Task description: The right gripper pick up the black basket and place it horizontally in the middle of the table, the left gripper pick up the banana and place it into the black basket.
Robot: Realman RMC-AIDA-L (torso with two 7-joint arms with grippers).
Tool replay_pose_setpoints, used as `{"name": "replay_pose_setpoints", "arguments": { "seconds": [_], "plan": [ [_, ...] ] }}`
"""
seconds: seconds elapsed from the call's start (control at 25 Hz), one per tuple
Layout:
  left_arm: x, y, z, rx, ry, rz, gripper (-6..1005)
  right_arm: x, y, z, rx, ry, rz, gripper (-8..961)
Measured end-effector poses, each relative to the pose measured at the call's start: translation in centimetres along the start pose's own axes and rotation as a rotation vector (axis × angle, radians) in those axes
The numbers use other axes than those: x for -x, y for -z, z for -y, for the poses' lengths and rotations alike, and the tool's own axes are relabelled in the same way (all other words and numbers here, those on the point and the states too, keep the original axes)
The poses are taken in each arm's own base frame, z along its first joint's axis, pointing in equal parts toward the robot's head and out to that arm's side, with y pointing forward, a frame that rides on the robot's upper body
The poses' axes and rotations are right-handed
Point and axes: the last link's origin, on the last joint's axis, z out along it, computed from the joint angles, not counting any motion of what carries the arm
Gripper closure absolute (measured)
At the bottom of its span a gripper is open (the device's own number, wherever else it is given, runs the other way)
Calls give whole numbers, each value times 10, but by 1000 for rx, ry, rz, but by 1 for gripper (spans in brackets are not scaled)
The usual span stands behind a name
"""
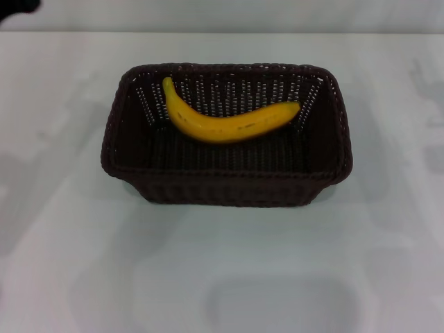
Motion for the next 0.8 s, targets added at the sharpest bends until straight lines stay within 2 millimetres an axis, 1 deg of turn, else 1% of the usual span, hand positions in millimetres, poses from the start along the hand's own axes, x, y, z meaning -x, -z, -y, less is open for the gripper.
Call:
{"name": "replay_pose_setpoints", "arguments": {
  "seconds": [0.04,0.08,0.24,0.32,0.36,0.4,0.44,0.48,0.52,0.72,0.76,0.8],
  "plan": [
    [0,0,0,0,0,0,125,-2,0,1,-8,-7,-7,261],
    [-4,7,3,-48,-83,-53,125,-3,1,3,-19,-14,-13,261],
    [-6,21,12,-150,-192,-99,126,-7,0,9,-48,-32,-27,261],
    [-5,29,19,-199,-208,-102,126,-8,0,11,-58,-37,-33,261],
    [-5,29,19,-199,-208,-102,126,-9,1,13,-66,-38,-36,261],
    [-2,39,28,-258,-216,-101,126,-10,1,15,-74,-39,-40,261],
    [-2,42,30,-273,-219,-101,127,-11,1,17,-81,-39,-42,261],
    [1,52,39,-321,-231,-92,127,-12,1,19,-87,-40,-44,261],
    [1,55,41,-334,-235,-89,127,-13,2,20,-93,-42,-48,261],
    [9,90,64,-461,-220,-64,126,-16,3,25,-119,-57,-60,261],
    [9,90,64,-461,-220,-64,127,-17,4,26,-125,-60,-62,261],
    [11,96,67,-480,-219,-56,127,-19,4,27,-130,-63,-66,261]
  ]
}}
